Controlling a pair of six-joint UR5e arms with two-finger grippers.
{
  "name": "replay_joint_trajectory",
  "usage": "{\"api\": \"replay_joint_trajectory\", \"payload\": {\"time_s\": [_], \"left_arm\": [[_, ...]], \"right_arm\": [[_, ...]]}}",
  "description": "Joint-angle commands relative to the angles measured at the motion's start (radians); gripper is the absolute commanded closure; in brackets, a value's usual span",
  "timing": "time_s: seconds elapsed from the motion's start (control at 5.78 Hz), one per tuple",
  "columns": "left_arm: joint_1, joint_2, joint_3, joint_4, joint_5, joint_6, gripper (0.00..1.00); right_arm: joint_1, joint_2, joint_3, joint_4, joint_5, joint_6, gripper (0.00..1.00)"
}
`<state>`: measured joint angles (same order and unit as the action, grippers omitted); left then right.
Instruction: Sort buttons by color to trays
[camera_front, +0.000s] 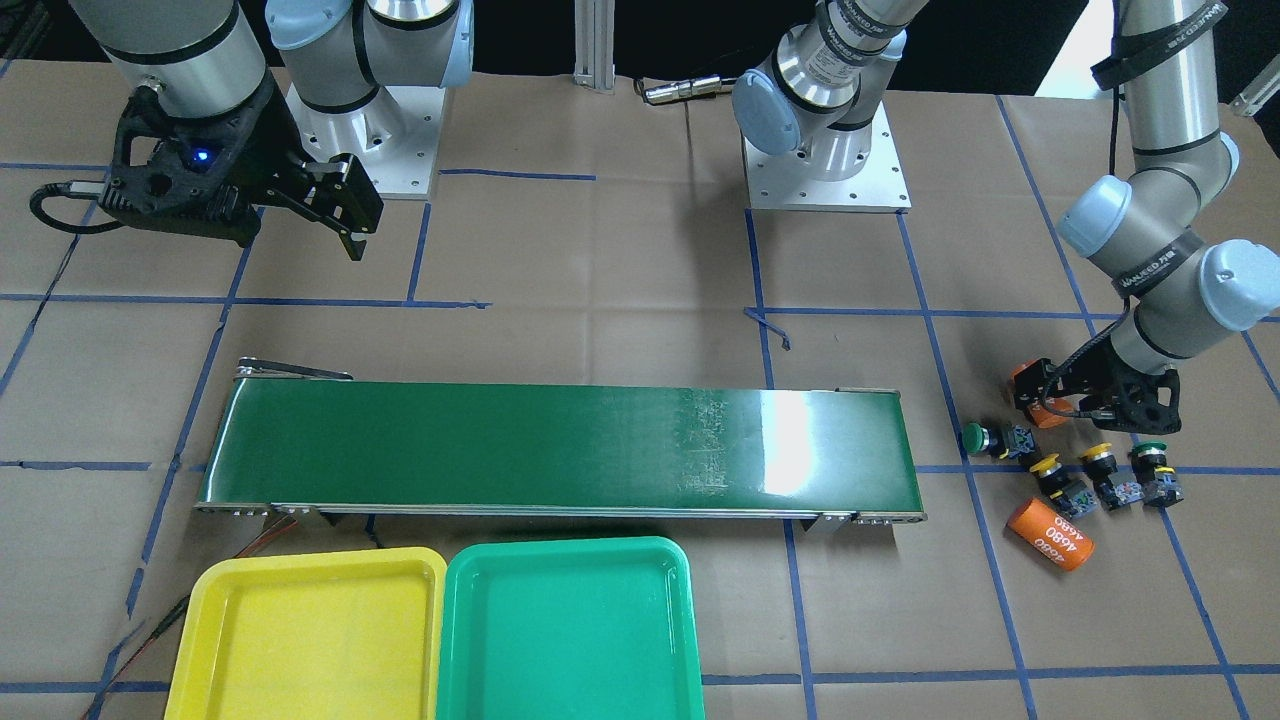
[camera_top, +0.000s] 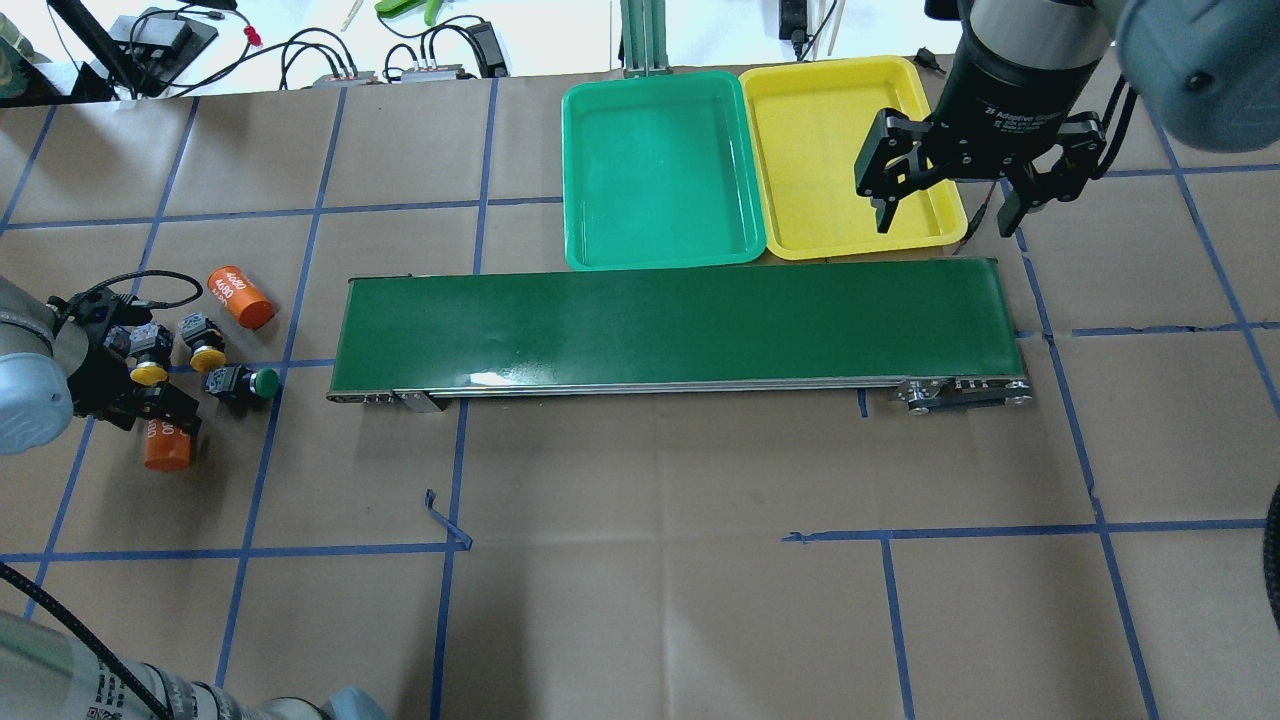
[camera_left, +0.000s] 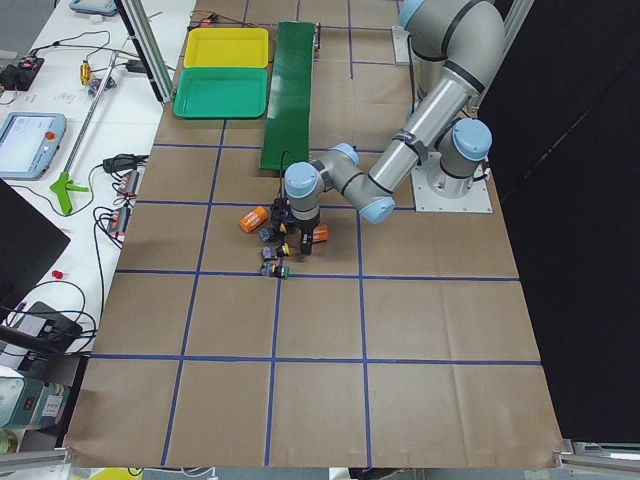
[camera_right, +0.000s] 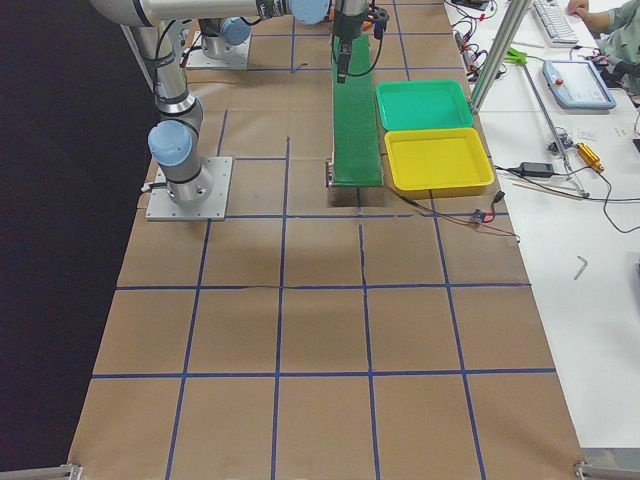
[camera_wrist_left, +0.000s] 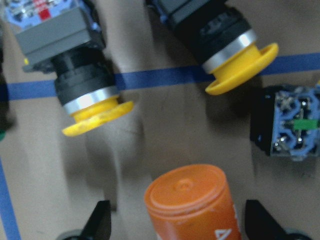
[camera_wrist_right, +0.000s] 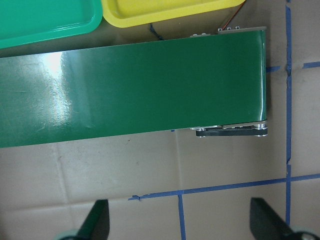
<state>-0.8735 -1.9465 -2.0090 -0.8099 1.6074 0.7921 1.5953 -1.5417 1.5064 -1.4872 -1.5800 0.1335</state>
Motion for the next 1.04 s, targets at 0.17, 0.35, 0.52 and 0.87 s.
{"api": "replay_joint_trajectory", "payload": {"time_s": [0.17, 0.35, 0.52, 0.87], "left_arm": [[-0.004, 0.014, -0.004, -0.006, 0.0, 0.004, 0.85], [-0.004, 0.027, -0.002, -0.011, 0.002, 0.003, 1.0], [-0.007, 0.049, 0.013, -0.05, -0.001, -0.001, 1.0], [-0.071, 0.128, 0.065, -0.167, -0.026, 0.027, 1.0]], "right_arm": [[0.0, 0.002, 0.0, 0.001, 0.0, 0.0, 0.0], [0.0, 0.0, 0.0, -0.001, 0.0, 0.0, 0.0], [0.0, 0.0, 0.0, 0.001, 0.0, 0.0, 0.0], [0.0, 0.002, 0.0, 0.001, 0.0, 0.0, 0.0]]}}
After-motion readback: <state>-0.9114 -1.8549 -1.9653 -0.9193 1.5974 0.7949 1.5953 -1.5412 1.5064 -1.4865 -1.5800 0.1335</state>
